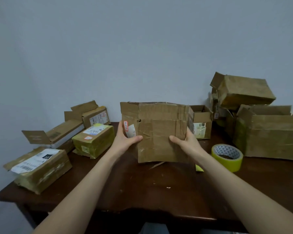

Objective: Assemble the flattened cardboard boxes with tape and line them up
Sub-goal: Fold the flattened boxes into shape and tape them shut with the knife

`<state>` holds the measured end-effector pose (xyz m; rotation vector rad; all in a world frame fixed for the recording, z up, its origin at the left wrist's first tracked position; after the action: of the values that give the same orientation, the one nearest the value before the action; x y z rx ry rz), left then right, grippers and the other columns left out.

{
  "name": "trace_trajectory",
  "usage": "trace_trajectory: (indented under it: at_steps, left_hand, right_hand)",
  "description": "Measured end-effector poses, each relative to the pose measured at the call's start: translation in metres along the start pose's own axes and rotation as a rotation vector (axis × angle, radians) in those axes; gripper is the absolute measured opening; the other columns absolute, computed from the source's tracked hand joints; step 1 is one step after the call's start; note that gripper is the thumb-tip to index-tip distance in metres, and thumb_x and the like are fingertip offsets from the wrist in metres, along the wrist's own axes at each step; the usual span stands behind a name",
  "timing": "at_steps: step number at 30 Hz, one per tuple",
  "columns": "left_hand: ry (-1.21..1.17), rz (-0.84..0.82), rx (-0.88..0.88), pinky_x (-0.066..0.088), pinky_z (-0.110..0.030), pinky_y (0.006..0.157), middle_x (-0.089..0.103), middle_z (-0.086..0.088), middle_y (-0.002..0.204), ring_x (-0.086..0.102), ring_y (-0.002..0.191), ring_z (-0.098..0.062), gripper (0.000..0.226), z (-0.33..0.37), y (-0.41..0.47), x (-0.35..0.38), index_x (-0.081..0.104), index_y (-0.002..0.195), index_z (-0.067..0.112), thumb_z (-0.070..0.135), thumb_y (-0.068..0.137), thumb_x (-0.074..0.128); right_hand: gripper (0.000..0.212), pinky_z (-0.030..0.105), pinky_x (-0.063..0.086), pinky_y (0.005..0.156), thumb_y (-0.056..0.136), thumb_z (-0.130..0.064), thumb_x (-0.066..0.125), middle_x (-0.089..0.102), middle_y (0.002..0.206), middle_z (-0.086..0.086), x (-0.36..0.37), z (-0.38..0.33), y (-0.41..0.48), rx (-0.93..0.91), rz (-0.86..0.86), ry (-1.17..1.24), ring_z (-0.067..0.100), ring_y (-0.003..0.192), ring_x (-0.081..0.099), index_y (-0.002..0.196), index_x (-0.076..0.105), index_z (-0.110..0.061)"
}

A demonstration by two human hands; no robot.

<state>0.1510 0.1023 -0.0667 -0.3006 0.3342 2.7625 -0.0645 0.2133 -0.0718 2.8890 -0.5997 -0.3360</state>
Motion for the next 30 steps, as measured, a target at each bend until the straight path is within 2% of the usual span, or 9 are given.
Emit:
trace_trajectory:
  at_steps: [4,8,11,15,18,20,23,26,30]
  left_hand:
    - [0.019,-0.054,0.001,0.039,-0.041,0.109,0.029,0.000,0.153,0.040,0.134,-0.018,0.134,-0.008,-0.014,0.007,0.005,0.150,0.038,0.058,0.047,0.088]
    - [-0.089,0.087,0.173,0.038,-0.042,0.109,0.033,0.001,0.150,0.038,0.135,-0.016,0.115,0.006,-0.016,-0.001,0.011,0.148,0.043,0.038,0.062,0.087]
    - [-0.093,0.109,0.268,0.040,-0.031,0.104,0.036,0.008,0.143,0.037,0.133,-0.013,0.097,0.014,-0.019,-0.003,0.020,0.144,0.045,0.030,0.068,0.079]
    - [-0.059,0.044,0.254,0.048,-0.022,0.091,0.046,0.017,0.131,0.049,0.121,-0.007,0.085,0.011,-0.018,0.002,0.033,0.135,0.049,0.042,0.067,0.083]
    - [0.013,0.031,0.176,0.047,-0.024,0.090,0.050,0.003,0.131,0.051,0.120,-0.013,0.097,0.004,-0.011,0.003,0.037,0.136,0.029,0.063,0.053,0.073]
    - [0.028,0.028,0.132,0.047,-0.024,0.091,0.048,0.000,0.133,0.050,0.120,-0.014,0.102,0.003,-0.010,0.003,0.035,0.137,0.023,0.065,0.051,0.071]
    - [0.006,0.032,0.104,0.046,-0.017,0.082,0.050,0.000,0.131,0.053,0.115,-0.012,0.111,0.003,-0.007,0.002,0.035,0.138,0.018,0.073,0.048,0.072]
    - [-0.013,0.037,0.095,0.048,-0.018,0.080,0.055,0.000,0.126,0.056,0.110,-0.011,0.125,0.004,-0.003,-0.002,0.039,0.136,0.016,0.084,0.036,0.069]
    - [-0.034,0.015,0.090,0.050,-0.024,0.088,0.060,-0.001,0.124,0.059,0.111,-0.014,0.121,0.006,0.000,-0.001,0.047,0.132,0.014,0.085,0.037,0.068]
  right_hand:
    - [0.073,0.032,0.038,0.104,0.086,-0.026,0.069,0.046,0.139,-0.002,0.018,0.017,-0.002,-0.060,-0.041,-0.243,0.017,0.129,0.042,0.146,0.028,-0.022]
    - [0.094,0.044,0.033,0.112,0.083,-0.035,0.071,0.028,0.152,0.000,0.022,0.016,-0.001,-0.108,-0.053,-0.309,0.019,0.138,0.031,0.153,0.010,-0.025]
    - [0.096,0.045,0.027,0.115,0.087,-0.042,0.065,0.009,0.159,-0.004,0.017,0.005,-0.006,-0.218,-0.009,-0.345,0.018,0.143,0.020,0.154,-0.002,-0.027]
    - [0.080,0.043,0.028,0.114,0.093,-0.041,0.055,-0.003,0.160,-0.011,0.015,-0.009,-0.010,-0.299,-0.039,-0.462,0.018,0.144,0.018,0.152,0.003,-0.034]
    - [0.073,0.045,0.037,0.109,0.091,-0.050,0.053,-0.003,0.160,-0.010,0.010,-0.010,-0.003,-0.294,-0.091,-0.587,0.022,0.143,0.022,0.152,0.016,-0.034]
    - [0.075,0.047,0.040,0.106,0.085,-0.063,0.051,-0.002,0.160,-0.009,0.007,-0.008,0.002,-0.265,-0.112,-0.651,0.024,0.142,0.025,0.149,0.025,-0.035]
    - [0.092,0.051,0.046,0.100,0.067,-0.089,0.039,-0.001,0.159,-0.015,0.003,-0.007,0.007,-0.258,-0.107,-0.657,0.027,0.137,0.035,0.145,0.027,-0.044]
    - [0.088,0.052,0.043,0.102,0.065,-0.086,0.044,0.002,0.157,-0.017,0.002,-0.015,0.014,-0.318,-0.127,-0.592,0.025,0.138,0.032,0.143,0.026,-0.051]
    - [0.079,0.054,0.036,0.107,0.071,-0.082,0.048,0.004,0.158,-0.012,-0.002,-0.016,0.023,-0.258,-0.182,-0.649,0.027,0.142,0.023,0.140,0.039,-0.045]
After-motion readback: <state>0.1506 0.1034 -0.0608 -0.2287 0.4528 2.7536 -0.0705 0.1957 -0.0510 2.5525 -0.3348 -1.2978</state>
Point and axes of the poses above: each hand's wrist, its own y-axis towards the middle knuckle, its own x-axis out of the palm, z = x × y, the point moved 5 cm from there along y, towards the middle knuckle
